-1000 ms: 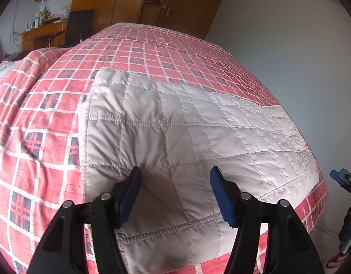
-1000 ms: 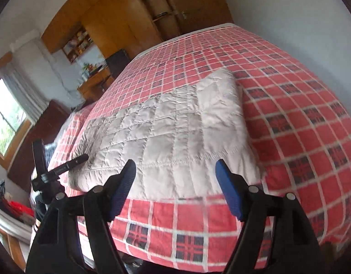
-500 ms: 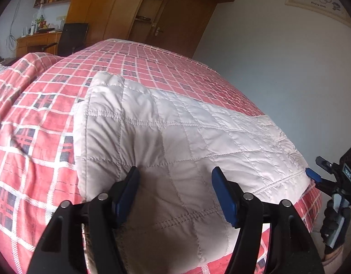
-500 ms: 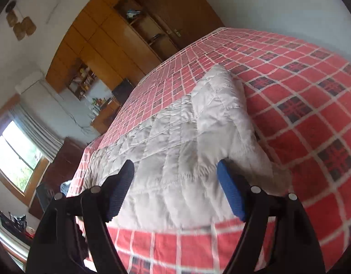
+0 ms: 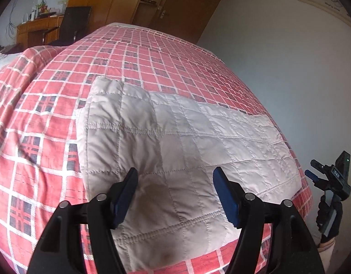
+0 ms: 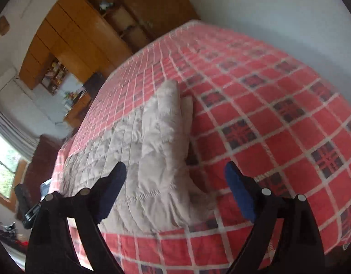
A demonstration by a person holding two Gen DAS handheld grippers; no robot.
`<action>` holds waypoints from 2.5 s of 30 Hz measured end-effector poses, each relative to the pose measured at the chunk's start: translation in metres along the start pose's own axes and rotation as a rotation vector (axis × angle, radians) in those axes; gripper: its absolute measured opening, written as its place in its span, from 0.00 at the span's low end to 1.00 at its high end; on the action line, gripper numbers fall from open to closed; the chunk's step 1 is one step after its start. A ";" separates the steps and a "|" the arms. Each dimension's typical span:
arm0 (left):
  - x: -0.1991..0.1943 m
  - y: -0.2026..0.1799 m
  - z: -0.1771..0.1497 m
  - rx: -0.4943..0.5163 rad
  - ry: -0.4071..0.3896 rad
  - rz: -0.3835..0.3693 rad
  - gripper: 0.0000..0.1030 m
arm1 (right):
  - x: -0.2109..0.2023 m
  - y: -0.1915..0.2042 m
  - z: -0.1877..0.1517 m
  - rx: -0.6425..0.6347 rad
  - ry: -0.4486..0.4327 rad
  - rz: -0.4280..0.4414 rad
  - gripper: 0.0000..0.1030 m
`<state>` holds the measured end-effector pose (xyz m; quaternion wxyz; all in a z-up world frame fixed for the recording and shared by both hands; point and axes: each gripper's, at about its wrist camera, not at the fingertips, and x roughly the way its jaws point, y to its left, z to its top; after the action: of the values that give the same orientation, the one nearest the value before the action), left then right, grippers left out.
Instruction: Fold large clothes
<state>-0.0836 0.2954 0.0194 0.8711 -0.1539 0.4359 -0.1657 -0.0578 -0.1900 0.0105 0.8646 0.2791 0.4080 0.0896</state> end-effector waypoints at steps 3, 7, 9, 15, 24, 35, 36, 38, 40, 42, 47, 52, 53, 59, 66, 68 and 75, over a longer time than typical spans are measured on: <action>0.003 -0.015 0.005 0.039 0.023 -0.036 0.66 | 0.022 -0.022 -0.001 0.069 0.128 0.148 0.85; 0.020 -0.025 0.014 0.072 0.041 -0.036 0.68 | 0.052 -0.033 0.005 0.118 0.206 0.218 0.87; 0.033 -0.028 0.014 0.093 0.065 -0.012 0.68 | 0.070 -0.034 0.008 0.134 0.275 0.250 0.87; 0.052 -0.022 0.007 0.125 0.096 0.005 0.68 | 0.086 -0.014 0.010 0.026 0.303 0.206 0.86; 0.055 -0.033 0.005 0.145 0.095 0.091 0.70 | 0.092 0.009 -0.005 -0.055 0.341 0.164 0.66; 0.042 -0.040 0.006 0.137 0.065 0.159 0.70 | 0.069 0.022 0.007 -0.062 0.300 0.206 0.19; 0.039 -0.042 0.006 0.150 0.051 0.161 0.70 | 0.062 0.025 0.009 -0.073 0.283 0.211 0.19; 0.033 -0.046 0.007 0.164 0.025 0.169 0.70 | 0.053 0.030 0.013 -0.072 0.265 0.219 0.17; 0.027 -0.051 0.007 0.175 0.008 0.168 0.70 | 0.045 0.031 0.019 -0.069 0.248 0.233 0.16; 0.023 -0.055 0.009 0.186 -0.006 0.165 0.70 | 0.036 0.028 0.025 -0.076 0.236 0.216 0.16; 0.026 -0.059 0.009 0.198 -0.003 0.137 0.70 | 0.036 0.009 0.027 -0.053 0.240 0.154 0.16; 0.055 -0.046 0.001 0.189 0.069 0.132 0.70 | 0.069 -0.017 0.015 0.041 0.296 0.142 0.17; 0.057 -0.045 -0.001 0.199 0.067 0.130 0.70 | 0.069 -0.020 0.013 0.057 0.296 0.155 0.18; 0.061 -0.044 -0.010 0.228 0.039 0.130 0.70 | 0.073 -0.023 0.007 0.056 0.295 0.134 0.19; 0.050 -0.041 -0.002 0.186 0.081 0.072 0.70 | 0.050 0.024 0.026 -0.014 0.261 0.081 0.18; 0.040 -0.038 0.004 0.149 0.097 0.007 0.70 | 0.038 0.048 0.031 -0.069 0.240 0.060 0.18; 0.017 -0.040 0.019 0.079 0.124 -0.100 0.70 | 0.033 0.171 0.025 -0.368 0.225 0.051 0.18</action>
<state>-0.0647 0.2552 0.0348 0.8385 -0.1304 0.4740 -0.2353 -0.0050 -0.0461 0.0971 0.8476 0.1148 0.4714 0.2150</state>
